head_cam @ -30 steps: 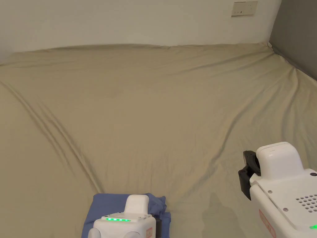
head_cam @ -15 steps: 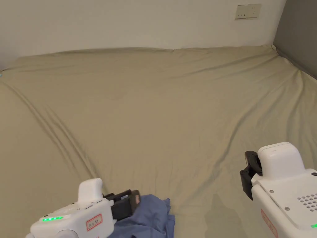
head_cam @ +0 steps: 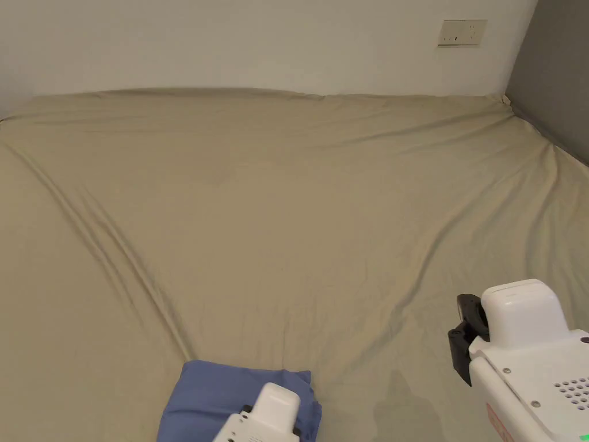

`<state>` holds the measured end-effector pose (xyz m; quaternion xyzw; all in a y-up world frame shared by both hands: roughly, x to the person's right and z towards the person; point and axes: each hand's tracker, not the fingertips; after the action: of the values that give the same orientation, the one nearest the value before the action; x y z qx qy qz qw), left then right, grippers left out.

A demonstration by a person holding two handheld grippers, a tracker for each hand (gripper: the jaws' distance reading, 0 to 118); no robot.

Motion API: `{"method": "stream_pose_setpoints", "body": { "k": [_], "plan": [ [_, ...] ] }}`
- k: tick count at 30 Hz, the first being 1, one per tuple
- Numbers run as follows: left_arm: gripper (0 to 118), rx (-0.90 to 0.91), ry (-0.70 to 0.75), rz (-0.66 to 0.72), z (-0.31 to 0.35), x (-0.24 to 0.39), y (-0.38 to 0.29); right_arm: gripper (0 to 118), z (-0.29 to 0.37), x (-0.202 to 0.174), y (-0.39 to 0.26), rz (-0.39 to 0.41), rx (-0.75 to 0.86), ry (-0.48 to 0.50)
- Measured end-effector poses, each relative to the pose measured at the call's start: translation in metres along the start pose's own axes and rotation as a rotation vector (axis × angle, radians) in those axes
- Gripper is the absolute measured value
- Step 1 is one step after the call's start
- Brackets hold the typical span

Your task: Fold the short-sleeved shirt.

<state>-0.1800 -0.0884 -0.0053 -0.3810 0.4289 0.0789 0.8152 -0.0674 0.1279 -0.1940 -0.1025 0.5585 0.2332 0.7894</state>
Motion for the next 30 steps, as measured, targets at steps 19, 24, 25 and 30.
{"method": "stream_pose_setpoints", "body": {
  "k": [19, 24, 25, 30],
  "plan": [
    [0, 0.080, -0.412, 0.275, 0.084, -0.040, -0.024, 0, -0.028, -0.029, 0.014, -0.014, 0.036, 0.109],
    [0, 0.160, -0.168, 0.425, 0.092, -0.126, -0.029, 0, -0.056, -0.074, 0.001, 0.002, -0.038, 0.327],
    [0, 0.163, -0.135, 0.459, 0.091, -0.144, -0.032, 0, -0.065, -0.087, -0.007, 0.006, -0.076, 0.384],
    [0, 0.135, -0.075, 0.559, 0.085, -0.195, -0.049, 0, -0.114, -0.157, -0.059, 0.094, -0.357, 0.569]
  ]
}}
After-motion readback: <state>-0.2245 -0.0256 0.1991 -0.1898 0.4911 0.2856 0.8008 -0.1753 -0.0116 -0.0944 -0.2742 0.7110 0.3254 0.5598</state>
